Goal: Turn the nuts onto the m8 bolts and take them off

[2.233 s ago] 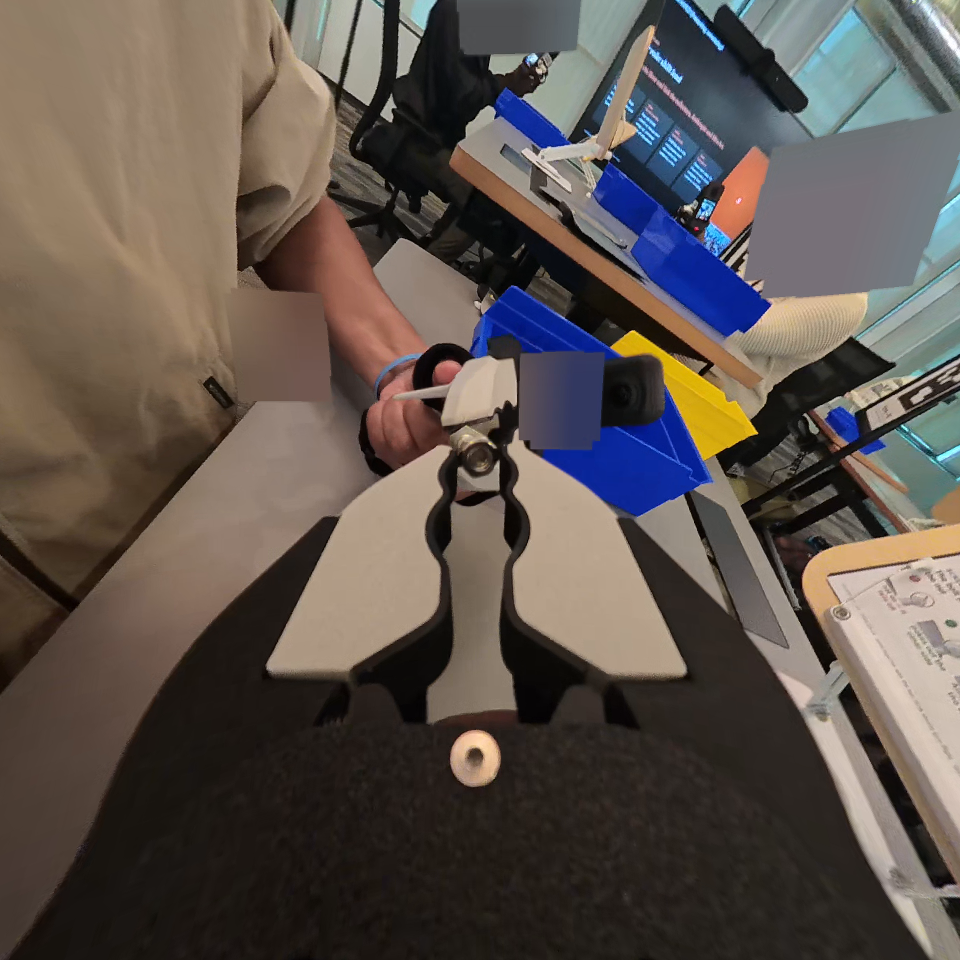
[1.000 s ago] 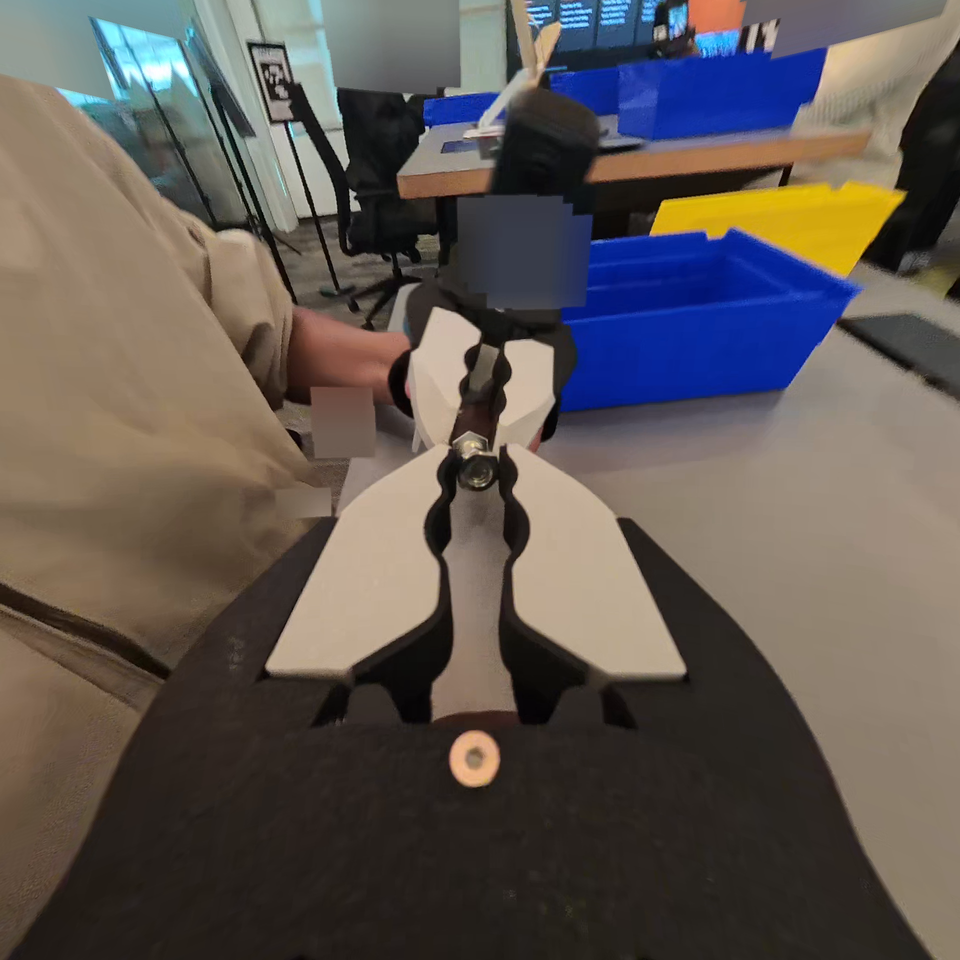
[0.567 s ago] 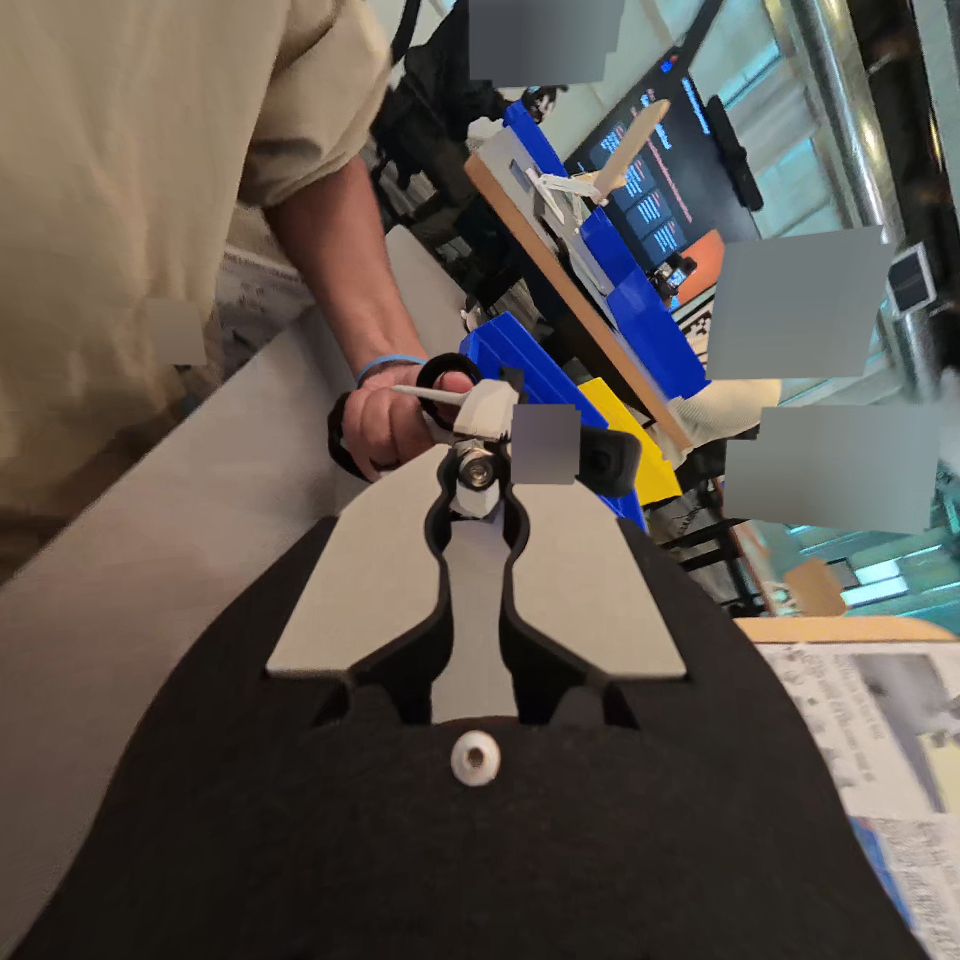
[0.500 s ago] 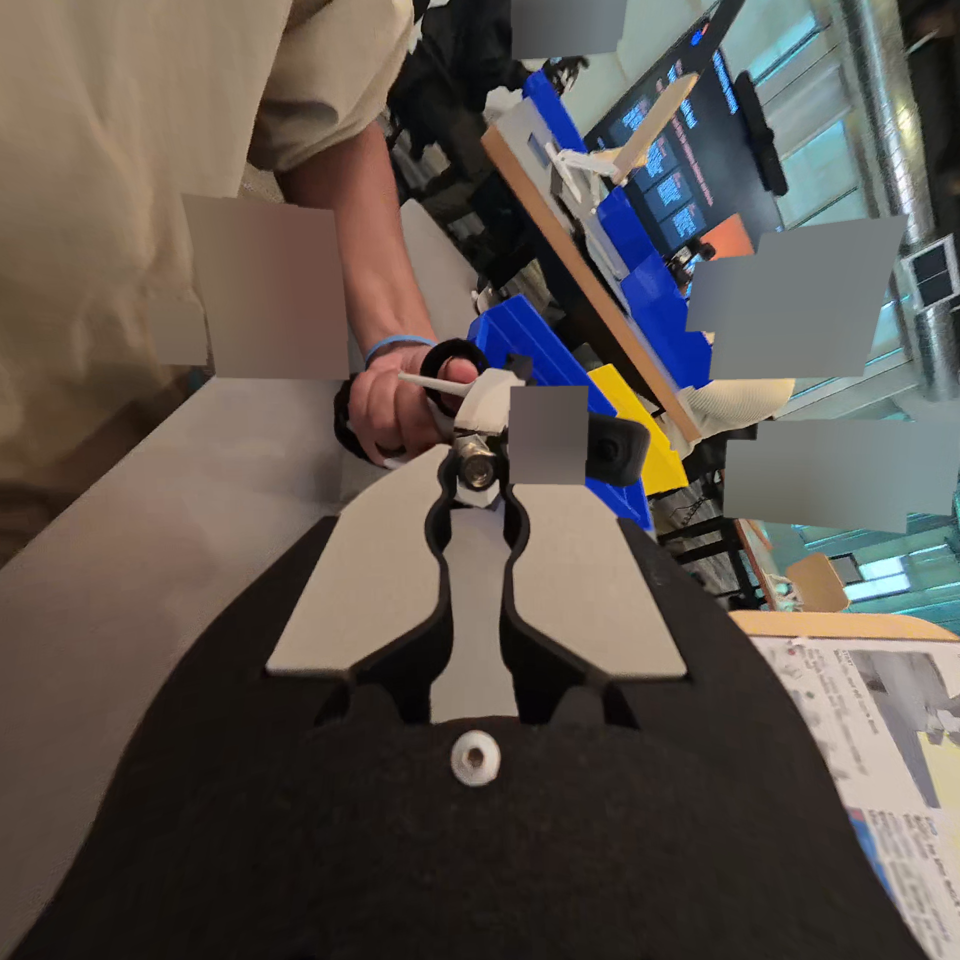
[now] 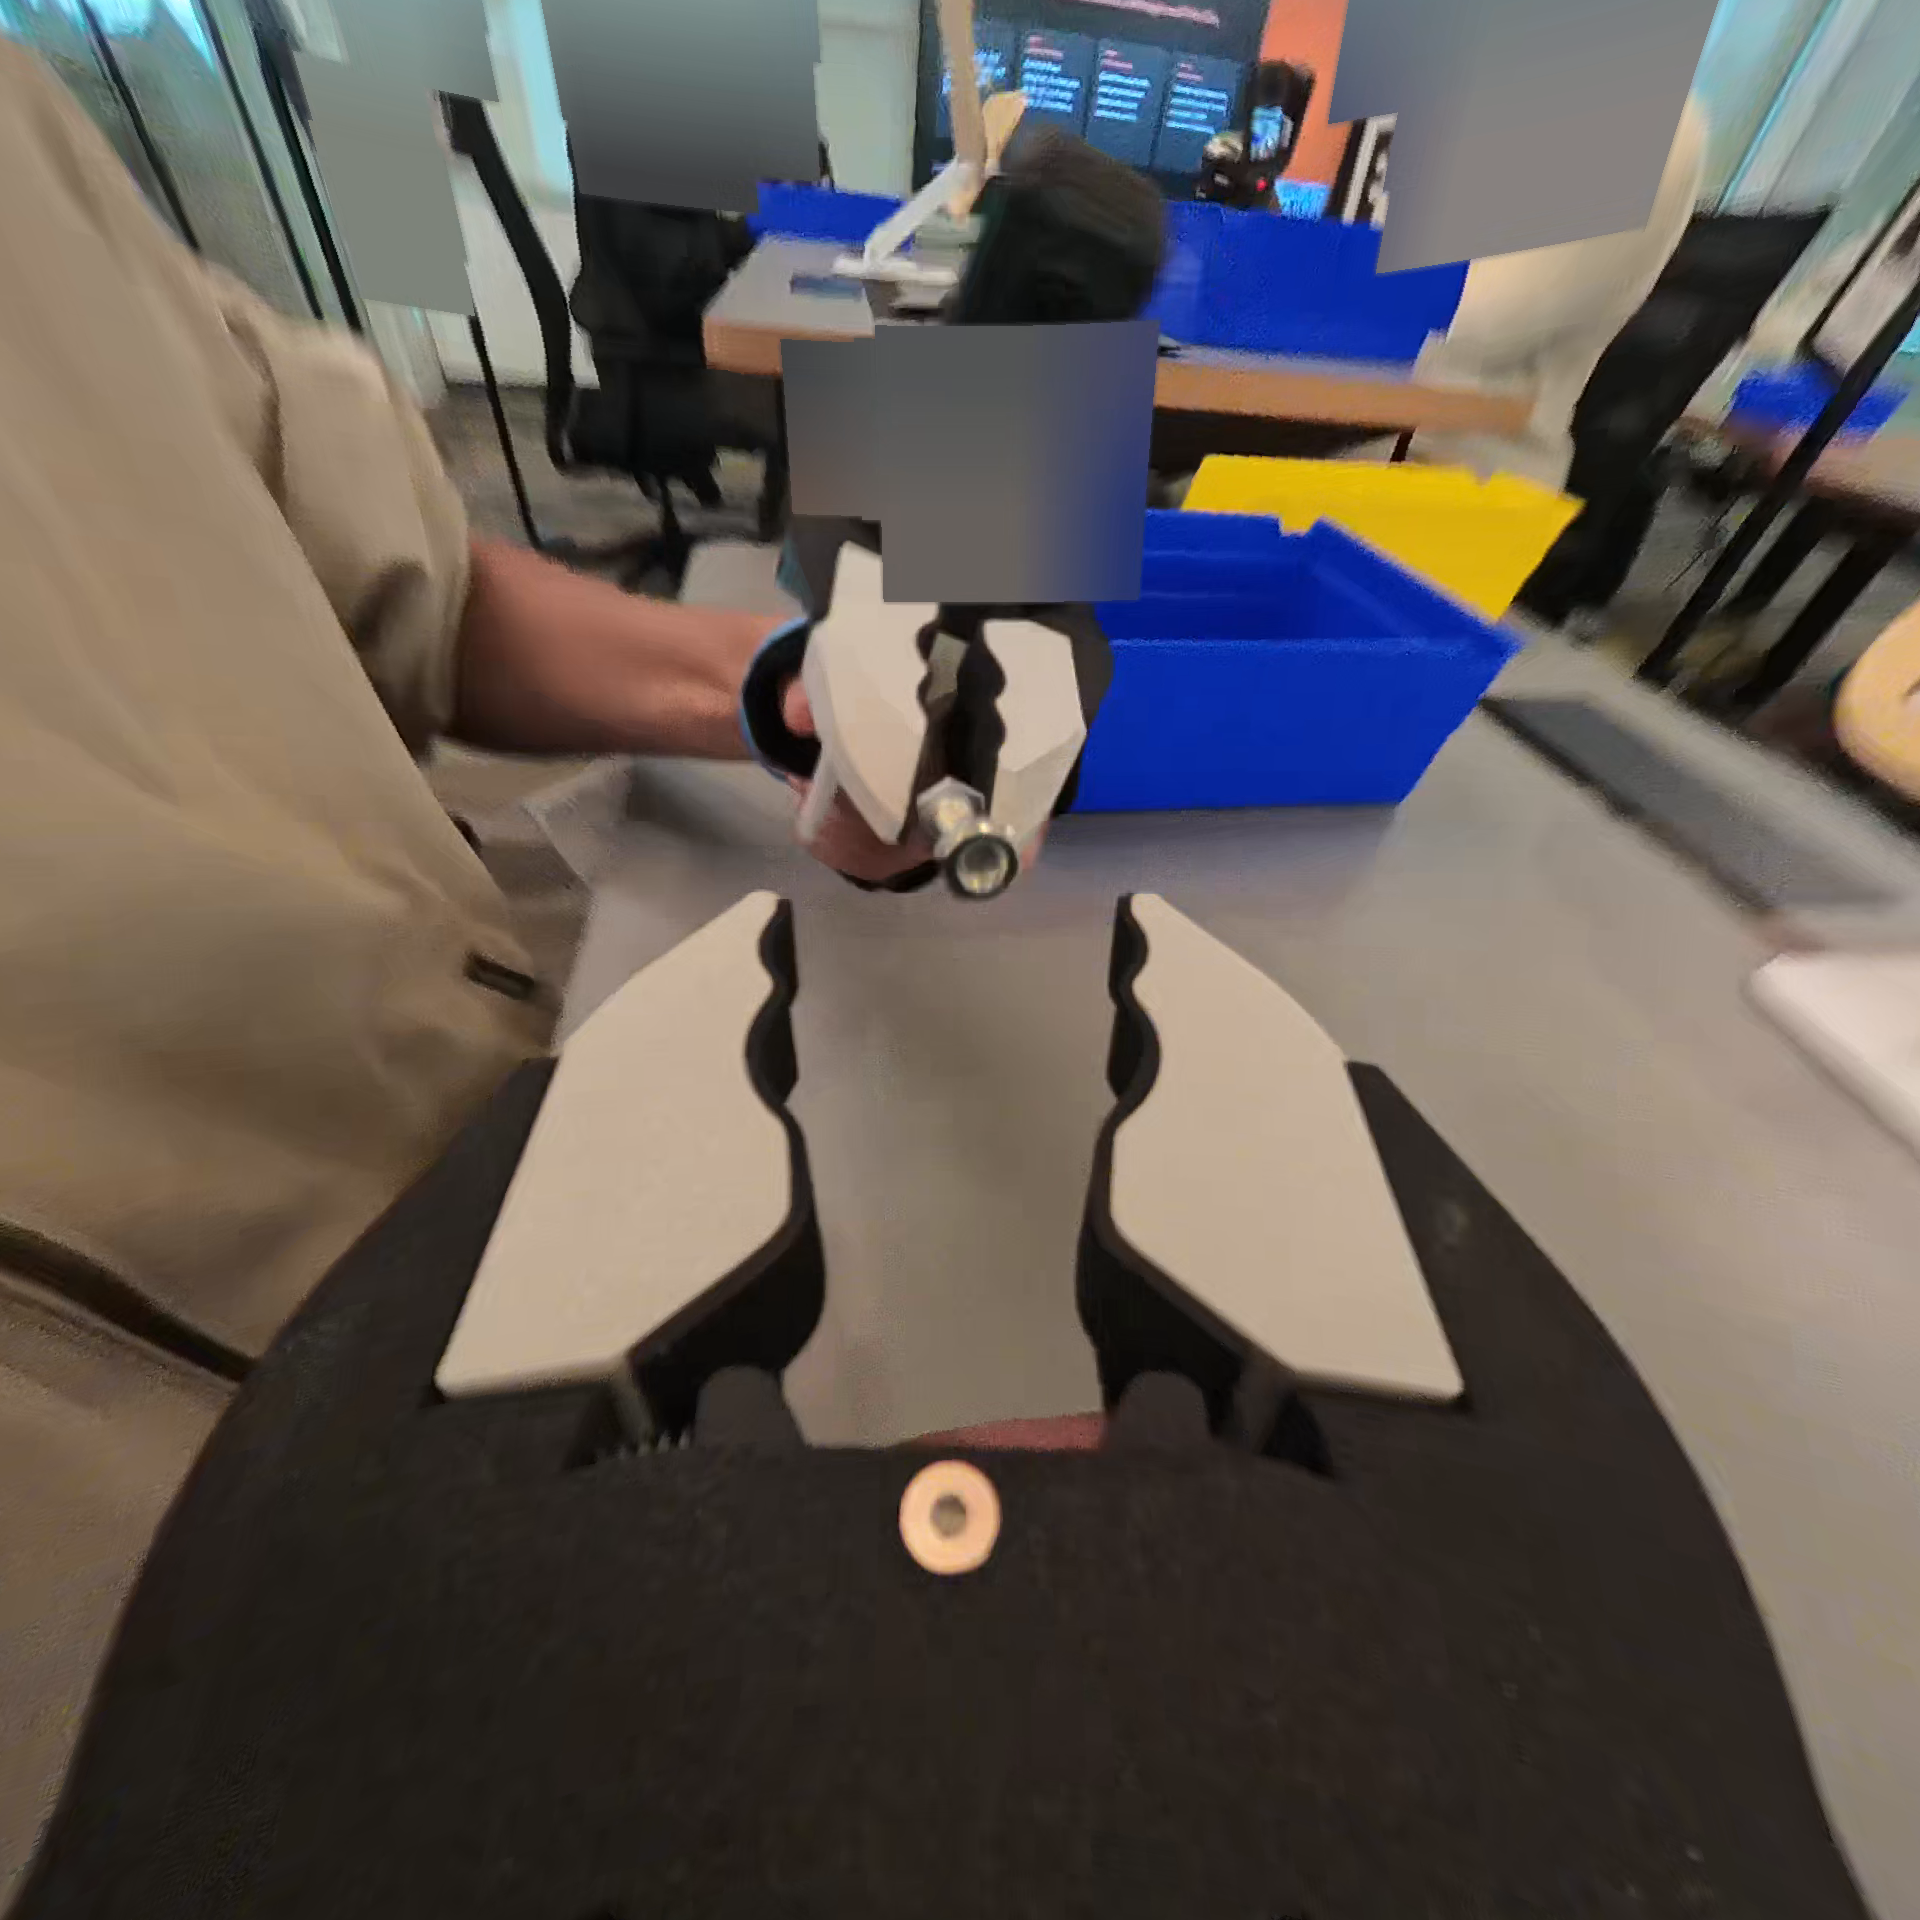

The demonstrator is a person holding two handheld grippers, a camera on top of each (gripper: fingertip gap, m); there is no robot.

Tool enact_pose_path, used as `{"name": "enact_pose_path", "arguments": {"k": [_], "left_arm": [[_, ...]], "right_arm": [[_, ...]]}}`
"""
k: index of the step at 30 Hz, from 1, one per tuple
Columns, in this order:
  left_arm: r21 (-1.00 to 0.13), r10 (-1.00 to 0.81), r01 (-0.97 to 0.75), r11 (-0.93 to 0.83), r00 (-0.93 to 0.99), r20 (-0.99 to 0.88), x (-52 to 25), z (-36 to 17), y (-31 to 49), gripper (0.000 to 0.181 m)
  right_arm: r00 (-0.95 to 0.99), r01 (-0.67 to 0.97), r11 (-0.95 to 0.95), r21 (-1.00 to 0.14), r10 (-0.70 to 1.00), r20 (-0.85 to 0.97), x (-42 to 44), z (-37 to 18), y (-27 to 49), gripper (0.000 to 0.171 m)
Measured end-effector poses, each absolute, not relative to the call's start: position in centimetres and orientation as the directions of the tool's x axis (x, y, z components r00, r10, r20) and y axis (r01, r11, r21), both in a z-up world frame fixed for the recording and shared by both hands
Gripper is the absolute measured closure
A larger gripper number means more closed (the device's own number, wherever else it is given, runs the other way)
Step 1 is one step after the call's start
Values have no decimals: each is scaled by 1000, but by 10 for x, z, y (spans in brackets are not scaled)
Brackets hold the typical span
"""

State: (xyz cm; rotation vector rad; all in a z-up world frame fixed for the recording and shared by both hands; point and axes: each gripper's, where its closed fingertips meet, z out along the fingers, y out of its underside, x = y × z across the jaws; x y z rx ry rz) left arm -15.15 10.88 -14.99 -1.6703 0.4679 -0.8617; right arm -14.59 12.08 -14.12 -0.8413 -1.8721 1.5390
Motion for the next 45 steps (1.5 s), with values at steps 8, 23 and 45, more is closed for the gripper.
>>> {"name": "enact_pose_path", "arguments": {"k": [8, 23, 45], "left_arm": [[-951, -612, -240, -194, 787, -74, -151, -176, 111, 167], [-895, -733, 274, -351, 514, 445, -139, -151, 89, 167], [-676, -738, 500, -541, 105, 667, -133, -145, 83, 167]], "right_arm": [[-541, 428, -239, -872, 705, -459, -151, -168, 109, 144], [-675, 83, 272, -959, 723, 147, -152, -138, 93, 156], [-547, -357, 708, -609, 370, 751, -151, -134, 87, 142]]}}
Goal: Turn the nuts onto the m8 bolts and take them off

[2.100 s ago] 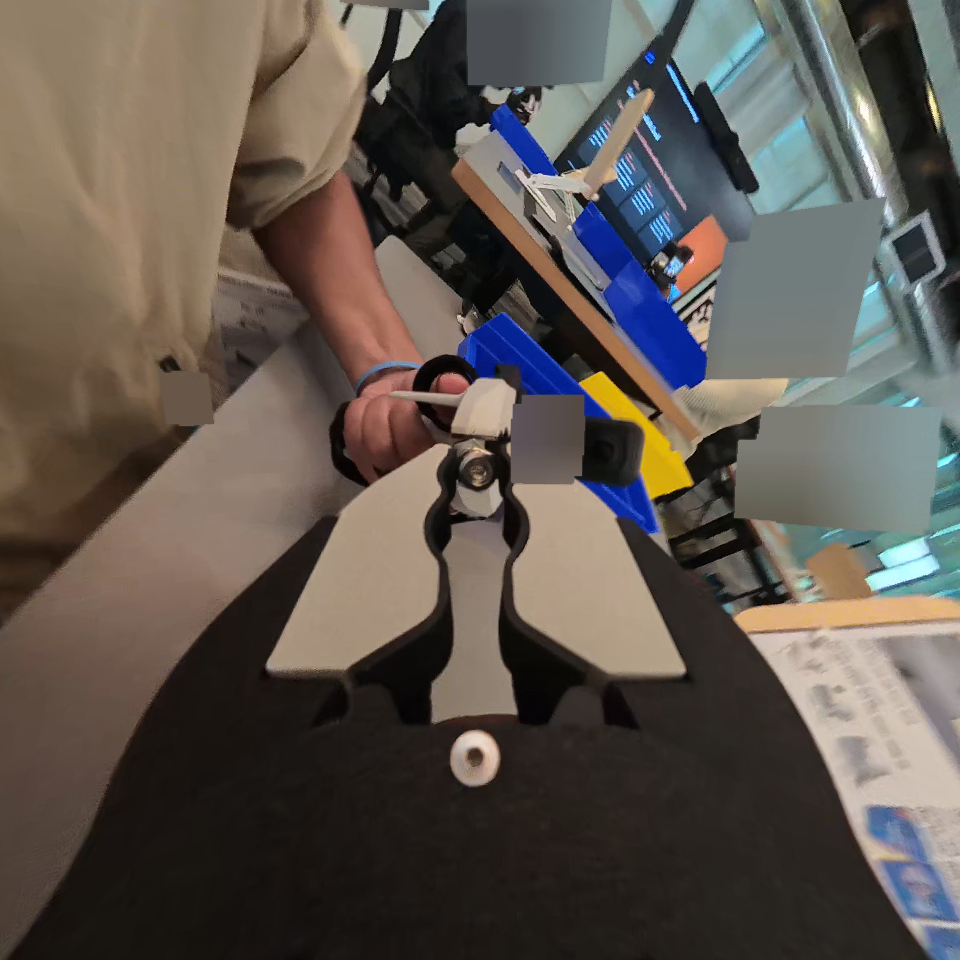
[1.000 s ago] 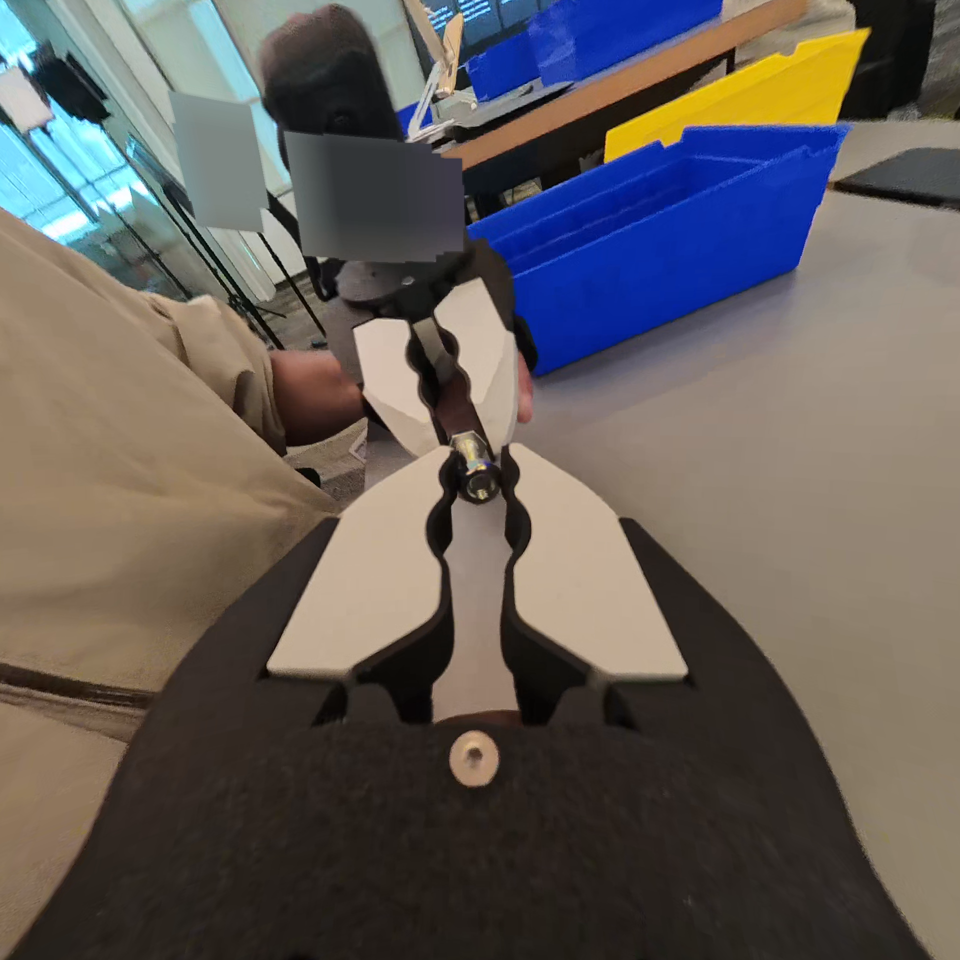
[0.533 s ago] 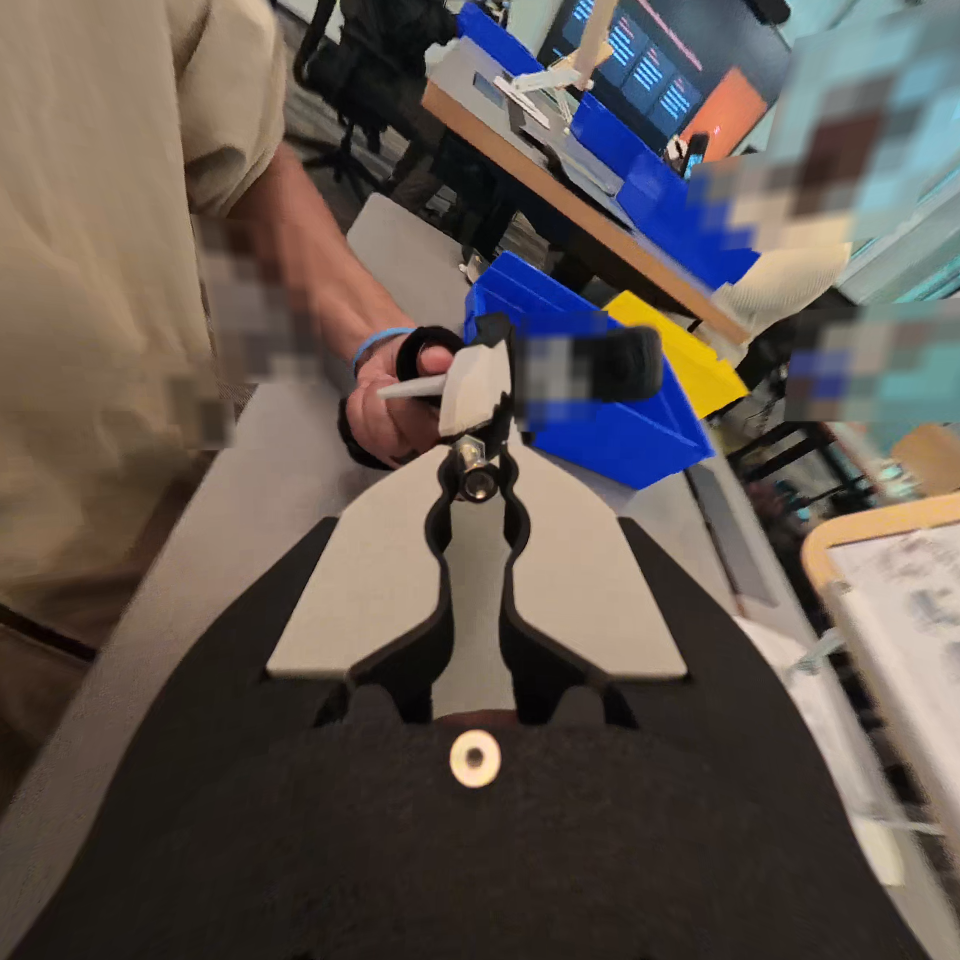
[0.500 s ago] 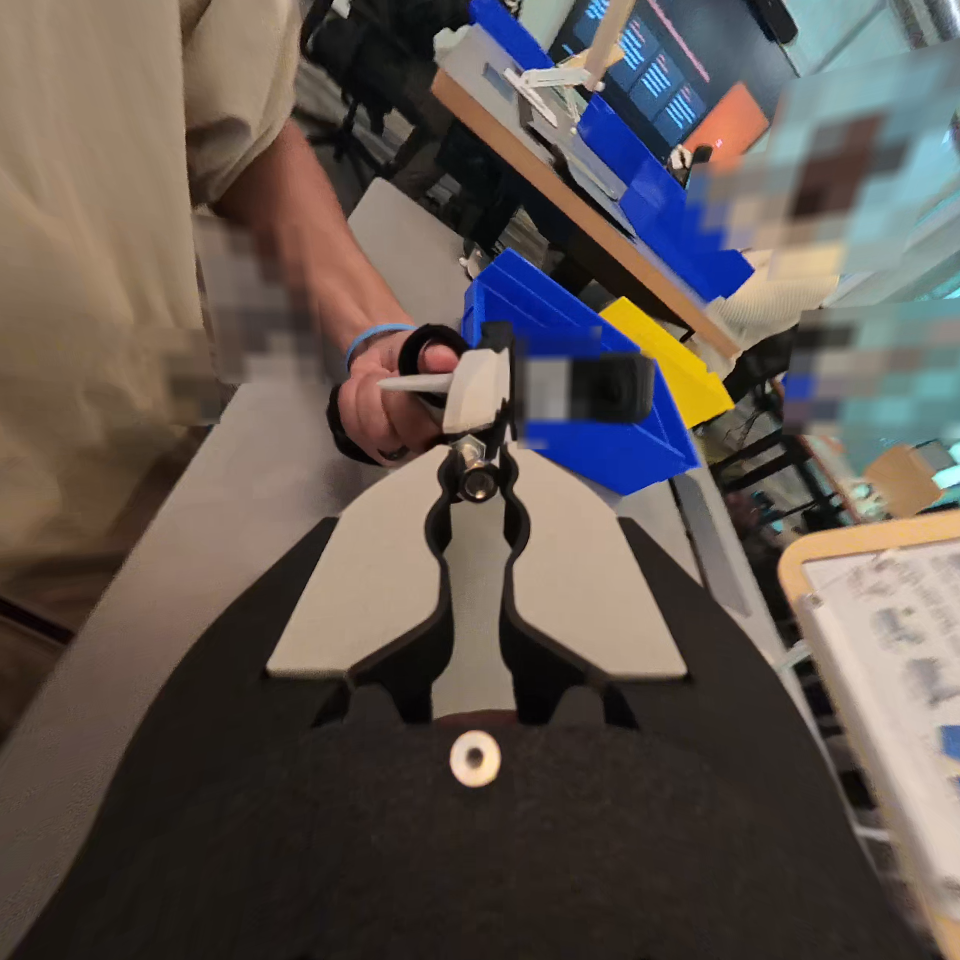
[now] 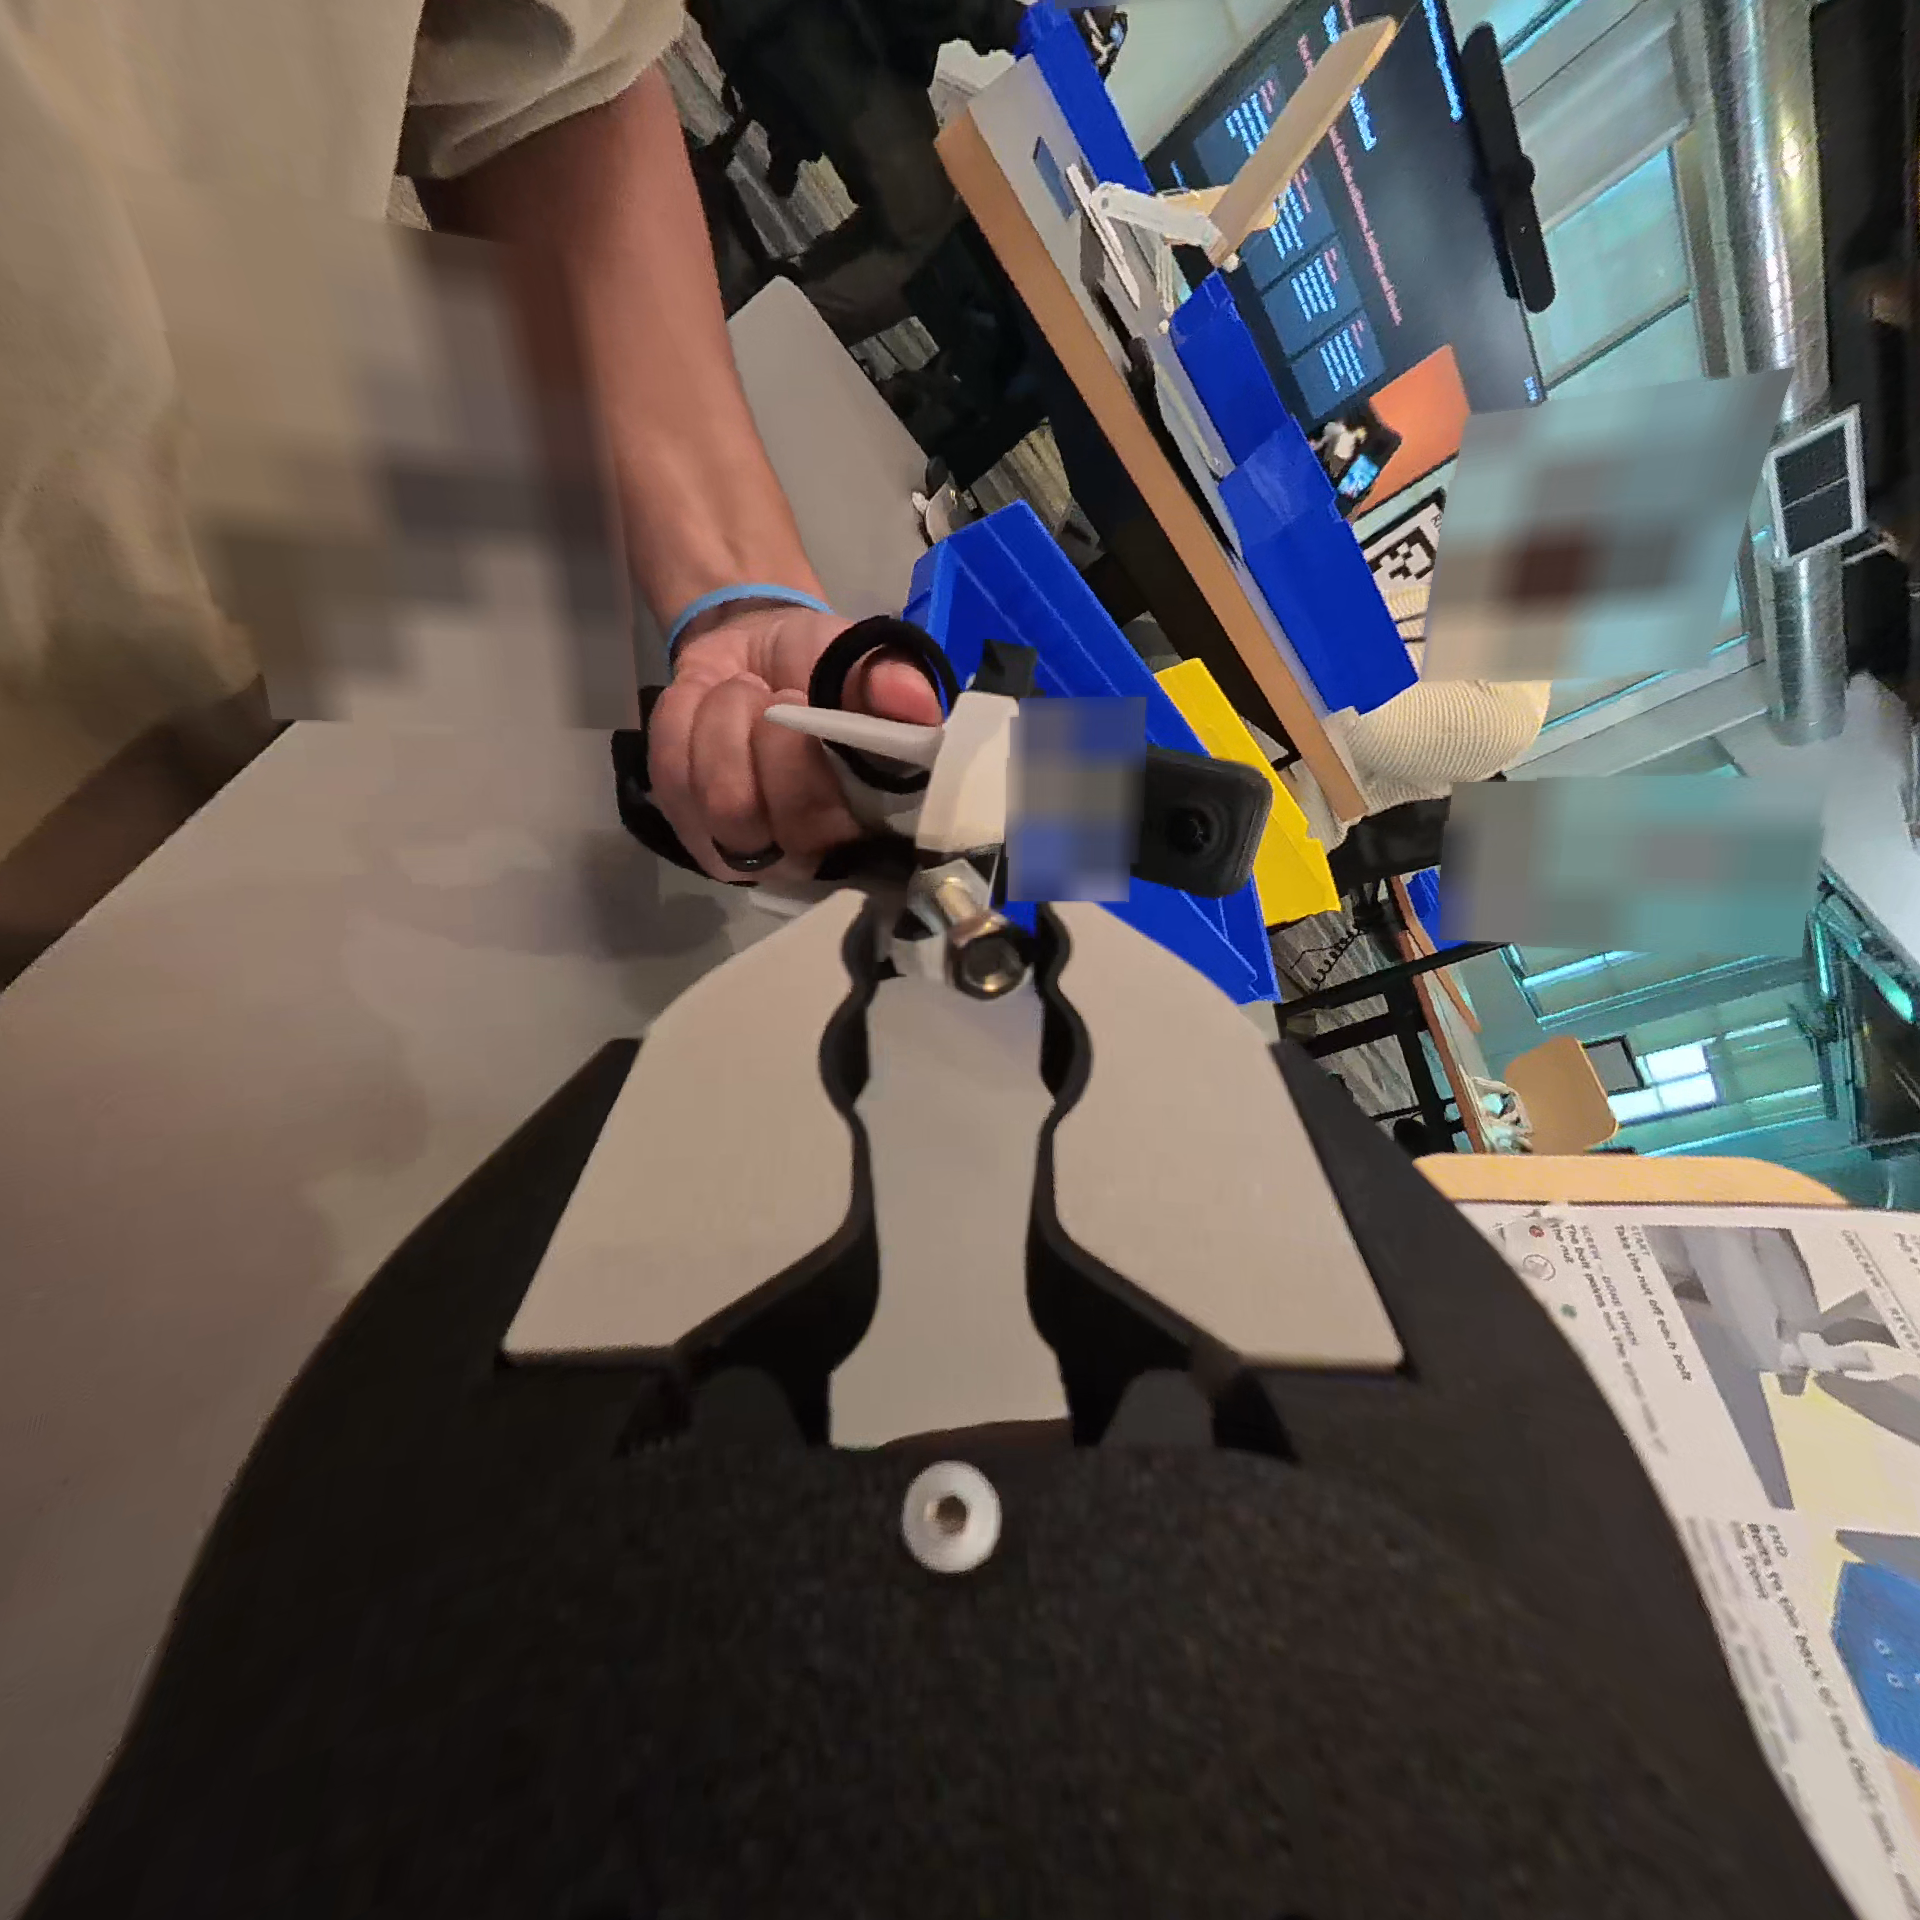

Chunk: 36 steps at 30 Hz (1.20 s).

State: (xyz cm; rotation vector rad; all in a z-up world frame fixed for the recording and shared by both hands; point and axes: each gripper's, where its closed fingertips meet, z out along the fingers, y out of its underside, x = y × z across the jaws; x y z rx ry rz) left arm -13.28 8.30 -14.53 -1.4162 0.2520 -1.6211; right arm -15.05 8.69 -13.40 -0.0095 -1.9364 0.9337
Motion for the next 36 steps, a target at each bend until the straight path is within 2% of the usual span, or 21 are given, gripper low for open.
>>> {"name": "enact_pose_path", "arguments": {"k": [1, 4, 7, 10, 12, 14, 15, 16, 19, 22, 24, 28, 31, 36], "left_arm": [[-679, -739, 501, -537, 110, 665, -134, -145, 83, 167], [-702, -744, 490, -517, 148, 651, -136, -146, 83, 167], [-774, -744, 436, -460, 287, 604, -142, -150, 90, 167], [-883, -724, 309, -355, 506, 468, -150, -156, 97, 167], [-949, -674, 145, -281, 673, 303, -157, -163, 104, 167], [-973, -615, -55, -226, 782, 99, -164, -170, 110, 167], [-968, -587, -140, -210, 809, 10, -168, -173, 113, 167], [-958, -566, -204, -201, 823, -57, -169, -175, 115, 167], [-955, -540, -246, -165, 833, -121, -166, -173, 118, 167], [-959, -532, -246, -144, 836, -135, -161, -172, 118, 167], [-951, -528, -271, -148, 835, -156, -159, -176, 117, 167], [-954, -532, -252, -162, 836, -130, -157, -177, 112, 167], [-975, -588, -99, -198, 808, 37, -153, -172, 108, 167], [-958, -678, 109, -266, 685, 266, -142, -163, 96, 167]], "right_arm": [[-558, -333, 707, -623, 385, 735, -151, -136, 89, 134], [-571, -294, 692, -659, 425, 702, -149, -139, 94, 128], [-598, -197, 595, -779, 557, 577, -148, -135, 103, 123], [-620, 35, 375, -926, 735, 275, -155, -143, 119, 124], [-620, 192, 170, -966, 785, 15, -155, -154, 122, 126], [-609, 338, -79, -938, 741, -282, -152, -158, 116, 125], [-564, 411, -178, -894, 721, -403, -155, -163, 118, 132], [-538, 460, -256, -850, 681, -497, -157, -166, 118, 129], [-487, 534, -427, -729, 550, -679, -159, -166, 119, 133], [-457, 567, -458, -685, 517, -724, -161, -171, 117, 140], [-466, 567, -479, -670, 484, -740, -161, -166, 115, 155], [-504, 538, -410, -737, 544, -671, -160, -166, 113, 156], [-574, 485, -291, -825, 606, -551, -156, -162, 108, 156], [-706, 287, 58, -956, 687, -170, -149, -153, 99, 156]]}}
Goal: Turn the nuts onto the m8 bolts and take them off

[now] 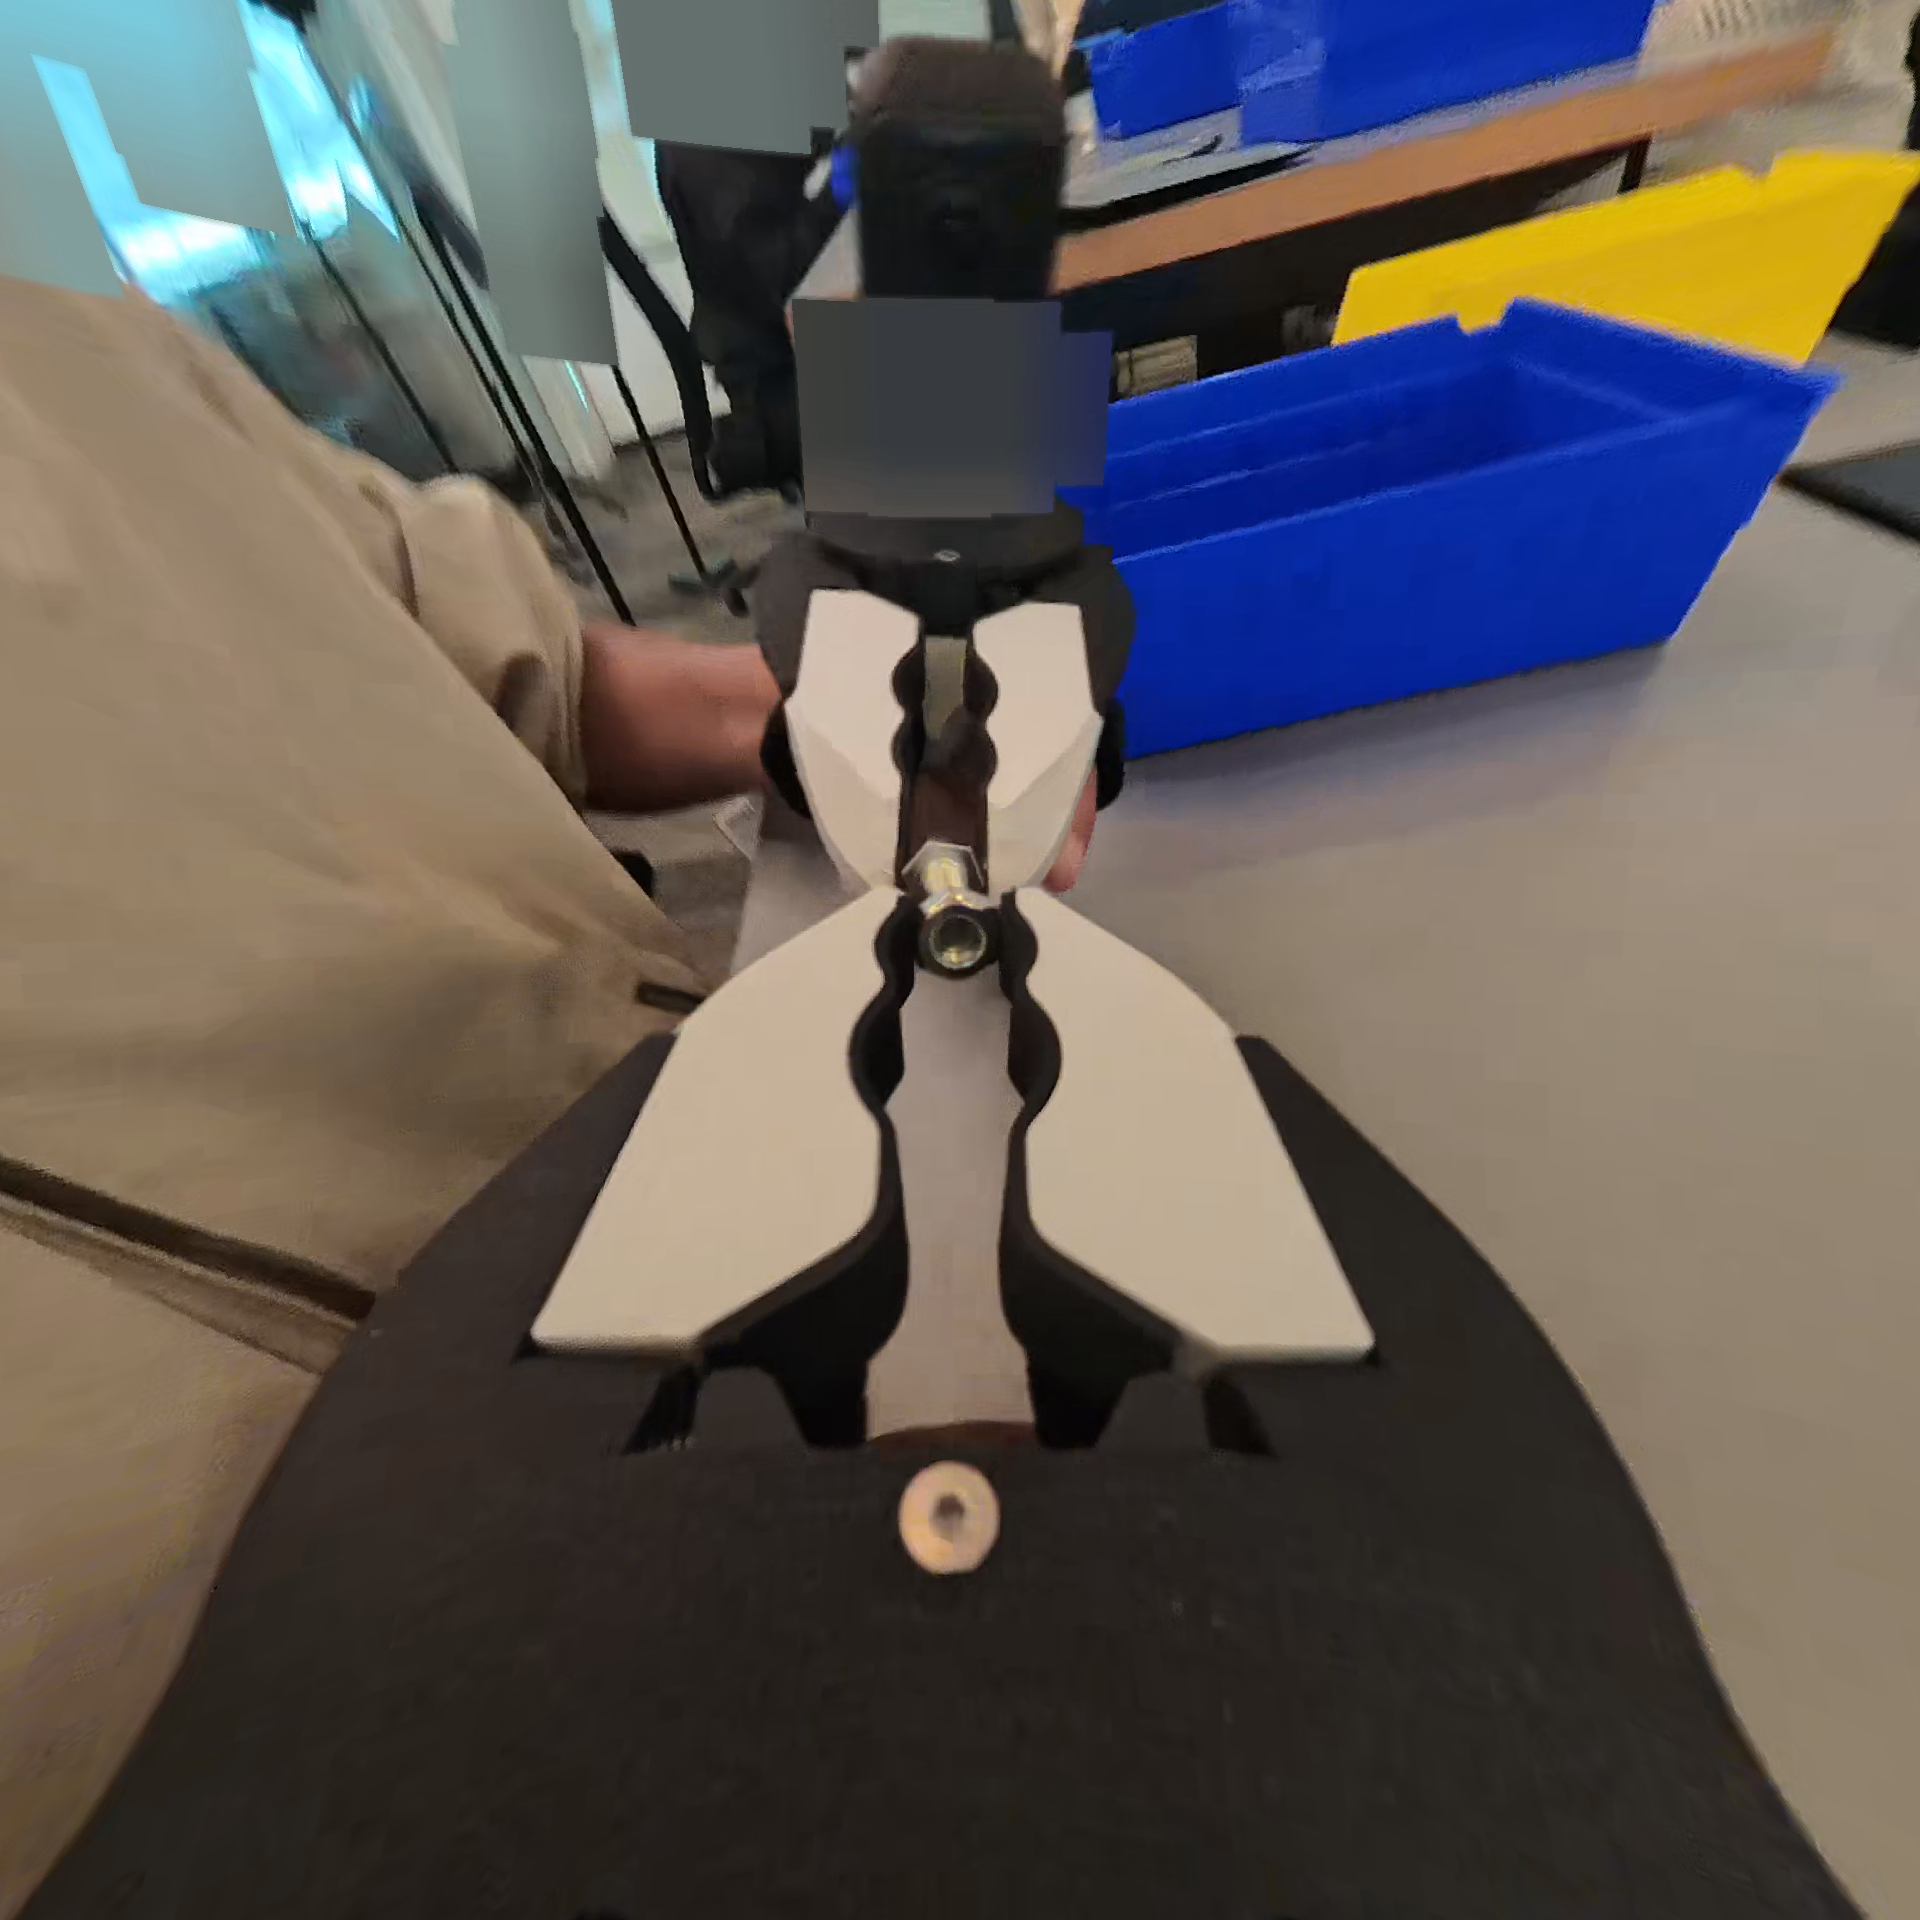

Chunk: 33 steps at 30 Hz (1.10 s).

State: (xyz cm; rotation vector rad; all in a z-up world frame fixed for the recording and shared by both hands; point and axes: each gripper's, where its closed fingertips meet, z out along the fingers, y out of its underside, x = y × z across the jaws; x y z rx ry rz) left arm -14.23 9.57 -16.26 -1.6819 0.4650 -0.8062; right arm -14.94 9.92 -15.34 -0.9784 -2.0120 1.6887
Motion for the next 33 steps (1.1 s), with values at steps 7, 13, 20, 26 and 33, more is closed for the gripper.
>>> {"name": "enact_pose_path", "arguments": {"k": [7, 13, 20, 26, 33], "left_arm": [[-824, -750, 369, -430, 362, 553, -125, -144, 81, 167], [-682, -741, 478, -553, 92, 665, -117, -139, 74, 167], [-682, -732, 490, -543, 122, 671, -120, -147, 80, 167], [-757, -733, 454, -470, 276, 621, -133, -150, 87, 167], [-966, -633, 105, -237, 737, 235, -160, -162, 103, 167]], "right_arm": [[-758, -42, 417, -908, 578, 301, -138, -135, 89, 156], [-656, -311, 637, -705, 393, 645, -132, -130, 82, 156], [-653, -308, 647, -698, 390, 650, -135, -137, 88, 155], [-687, -105, 541, -834, 567, 454, -145, -148, 100, 108], [-633, 328, -142, -934, 701, -329, -151, -160, 111, 119]]}}
